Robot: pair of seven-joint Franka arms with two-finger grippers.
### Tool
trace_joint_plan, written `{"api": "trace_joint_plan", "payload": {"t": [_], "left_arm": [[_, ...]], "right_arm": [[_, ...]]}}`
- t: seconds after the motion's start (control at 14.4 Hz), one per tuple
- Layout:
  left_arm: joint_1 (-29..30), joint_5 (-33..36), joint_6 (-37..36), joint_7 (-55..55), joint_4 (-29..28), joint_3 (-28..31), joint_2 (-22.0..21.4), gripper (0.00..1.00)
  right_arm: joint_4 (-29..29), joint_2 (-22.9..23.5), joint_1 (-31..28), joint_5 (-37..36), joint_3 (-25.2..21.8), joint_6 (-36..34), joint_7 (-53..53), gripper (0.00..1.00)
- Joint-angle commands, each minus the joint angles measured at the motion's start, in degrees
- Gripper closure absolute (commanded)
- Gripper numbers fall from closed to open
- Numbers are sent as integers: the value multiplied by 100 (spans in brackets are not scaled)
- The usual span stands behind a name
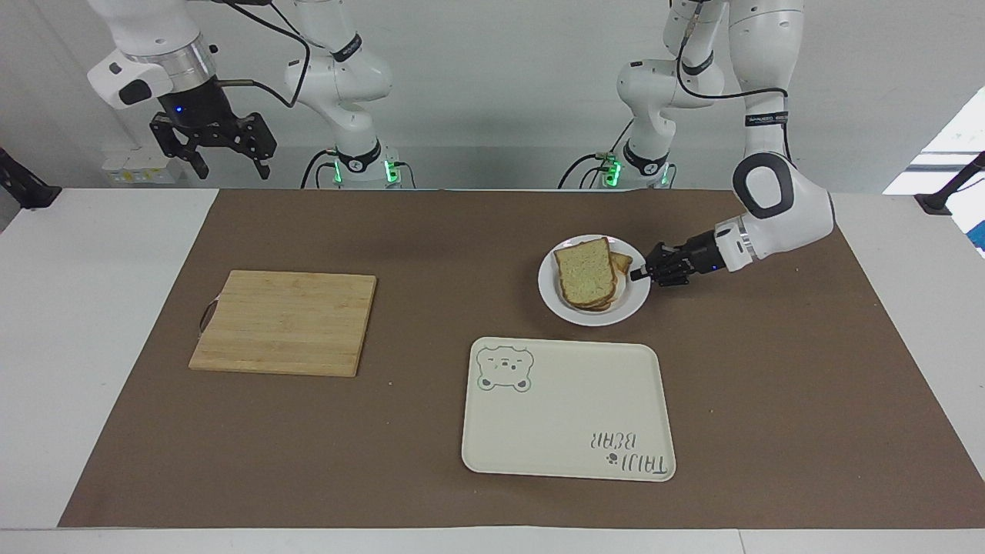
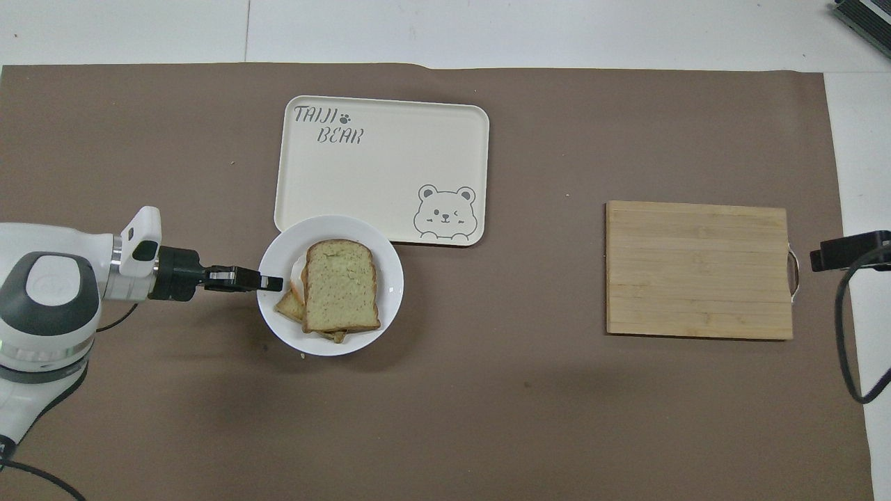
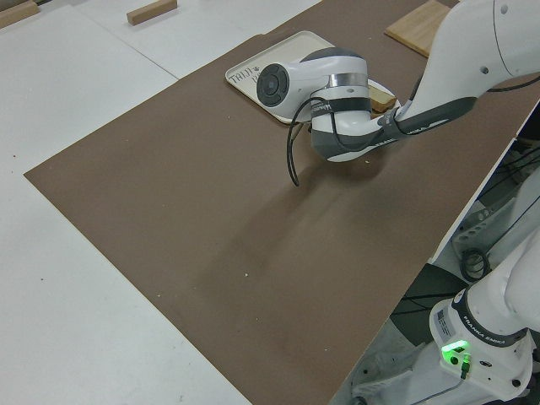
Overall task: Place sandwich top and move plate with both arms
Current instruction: 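Slide the plate with the left gripper onto the cream tray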
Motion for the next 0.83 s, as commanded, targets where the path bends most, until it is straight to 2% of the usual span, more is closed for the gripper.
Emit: {"api": "trace_joint_plan", "payload": {"t": [0.0,0.14,0.21,0.42,0.62,0.76], "left_arm": [[62,47,-280,-546,1117,-64,771,100],[45,-206,-227,-634,1573,-90,1165,100],[27,-416,-218,-669,1959,-91,1472,100],[9,-463,-113,-1327,3313,-265,2335,100],[-315,-454,860,-1504,3413,-416,2538,100],[-333,-401,951,-1522,3500,-407,2662,100]], "right_arm": [[-43,-49,-31,-11,25,-49,-159,0],[-16,-39,-83,217,-28,-76,-151,0],[-25,-57,-92,218,-37,-85,-151,0],[-51,-75,-92,227,-37,-67,-116,0],[-51,-74,-92,166,-46,-67,-98,0],[-51,-74,-92,165,-37,-58,-107,0]]}}
